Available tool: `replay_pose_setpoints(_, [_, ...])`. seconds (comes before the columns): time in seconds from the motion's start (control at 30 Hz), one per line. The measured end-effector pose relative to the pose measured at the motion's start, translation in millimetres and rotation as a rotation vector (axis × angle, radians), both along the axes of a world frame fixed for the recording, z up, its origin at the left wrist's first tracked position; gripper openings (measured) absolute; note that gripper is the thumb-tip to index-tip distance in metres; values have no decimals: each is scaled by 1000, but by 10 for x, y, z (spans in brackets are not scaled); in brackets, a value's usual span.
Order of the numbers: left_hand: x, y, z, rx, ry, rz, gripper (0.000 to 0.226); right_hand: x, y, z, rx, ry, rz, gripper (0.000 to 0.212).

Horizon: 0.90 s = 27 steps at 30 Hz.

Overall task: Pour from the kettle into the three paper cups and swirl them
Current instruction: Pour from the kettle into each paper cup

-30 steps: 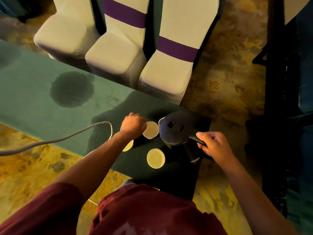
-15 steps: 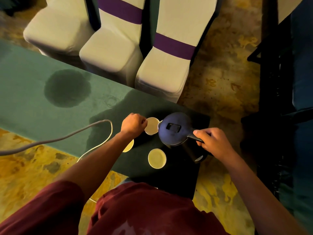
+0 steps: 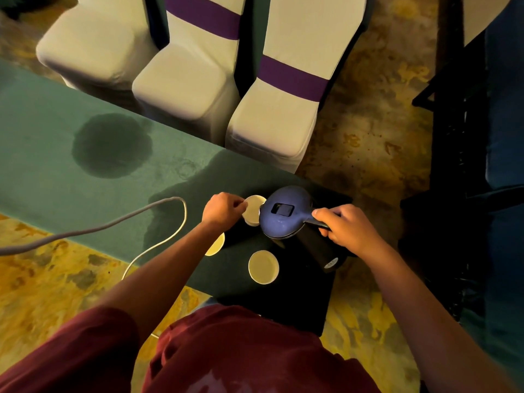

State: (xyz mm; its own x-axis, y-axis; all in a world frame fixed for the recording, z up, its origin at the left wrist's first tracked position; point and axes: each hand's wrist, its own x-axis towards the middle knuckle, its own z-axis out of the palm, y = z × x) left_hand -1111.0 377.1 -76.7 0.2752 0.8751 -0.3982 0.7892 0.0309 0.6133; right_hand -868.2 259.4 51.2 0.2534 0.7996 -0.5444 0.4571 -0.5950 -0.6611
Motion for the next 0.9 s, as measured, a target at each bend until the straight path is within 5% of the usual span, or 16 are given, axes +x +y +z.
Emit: replay_pose_setpoints(0.9, [-33,-9,-54,-4,-46,12,25,-132,170,12,-27,-29,31,55])
